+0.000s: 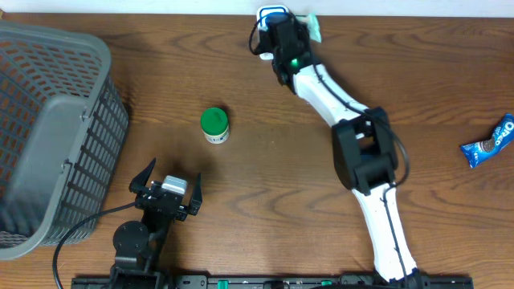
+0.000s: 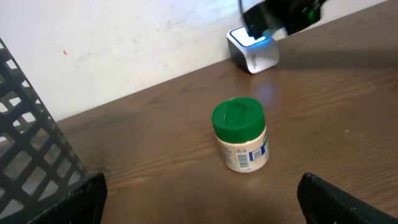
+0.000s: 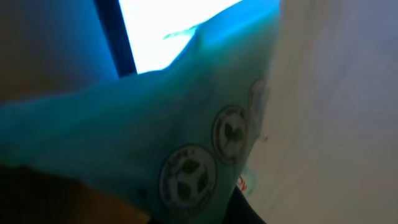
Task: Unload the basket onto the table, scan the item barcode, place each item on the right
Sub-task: 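Carry the wipes pack to the right side and release it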
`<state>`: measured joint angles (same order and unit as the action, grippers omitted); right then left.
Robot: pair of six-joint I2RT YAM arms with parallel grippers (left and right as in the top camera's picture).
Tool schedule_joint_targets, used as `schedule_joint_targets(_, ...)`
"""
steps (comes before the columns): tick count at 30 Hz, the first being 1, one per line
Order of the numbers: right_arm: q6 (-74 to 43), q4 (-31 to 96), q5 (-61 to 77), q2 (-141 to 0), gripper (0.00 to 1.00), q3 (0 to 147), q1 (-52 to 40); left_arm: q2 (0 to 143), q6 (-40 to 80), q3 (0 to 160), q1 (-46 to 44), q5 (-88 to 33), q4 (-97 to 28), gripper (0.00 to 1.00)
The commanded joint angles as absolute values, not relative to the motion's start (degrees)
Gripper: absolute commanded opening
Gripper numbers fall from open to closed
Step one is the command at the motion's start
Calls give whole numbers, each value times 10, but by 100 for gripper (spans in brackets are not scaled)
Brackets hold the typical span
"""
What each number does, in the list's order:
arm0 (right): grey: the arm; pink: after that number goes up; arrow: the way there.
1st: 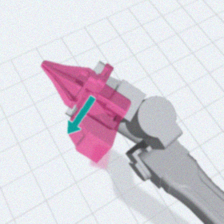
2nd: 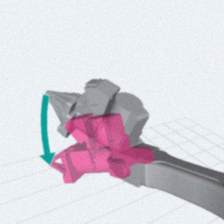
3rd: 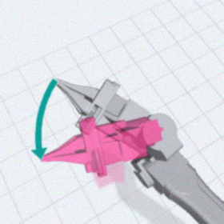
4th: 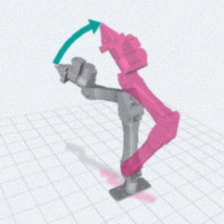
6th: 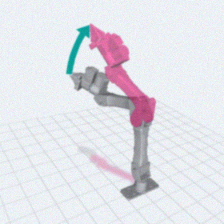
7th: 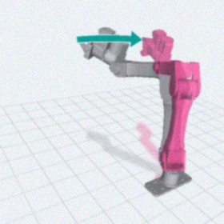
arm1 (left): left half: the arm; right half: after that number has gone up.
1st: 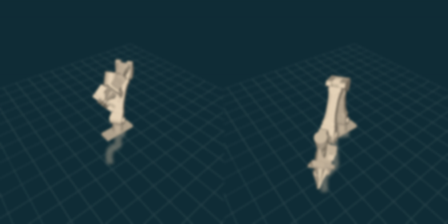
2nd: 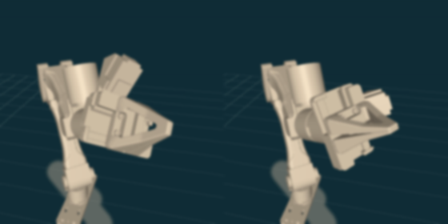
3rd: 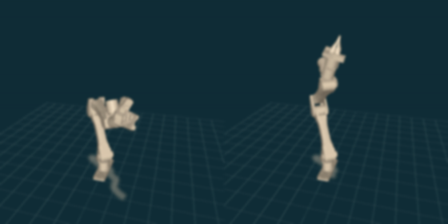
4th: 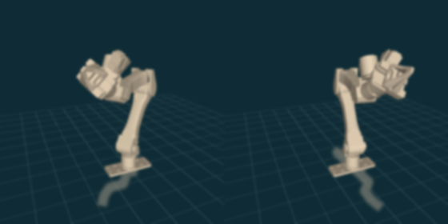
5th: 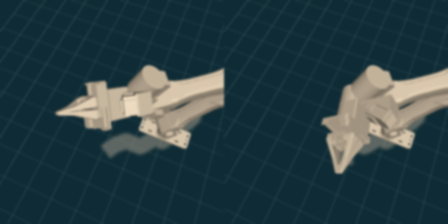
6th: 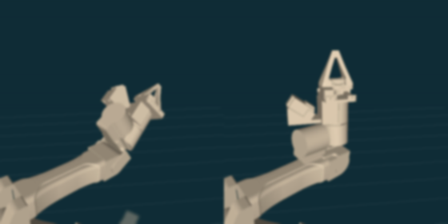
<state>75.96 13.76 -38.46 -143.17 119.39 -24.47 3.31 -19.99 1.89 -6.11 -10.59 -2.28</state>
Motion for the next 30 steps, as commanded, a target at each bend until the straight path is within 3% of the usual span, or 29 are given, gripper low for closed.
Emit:
schedule_joint_targets(1,625,234,-464,-1324,1,1202,-218,32,-209,2,-61,-111,-29,98)
schedule_joint_targets(7,362,507,-531,-1273,1,1202,-132,32,-209,2,-61,-111,-29,98)
schedule_joint_targets(12,103,656,-417,-1276,1,1196,-3,32,-209,2,-61,-111,-29,98)
schedule_joint_targets(15,-23,652,-263,-1281,1,1159,95,32,-209,2,-61,-111,-29,98)
schedule_joint_targets(19,-102,605,-166,-1283,1,1100,170,32,-209,2,-61,-111,-29,98)
schedule_joint_targets(30,-158,542,-179,-1283,1,997,287,32,-209,2,-61,-111,-29,98)
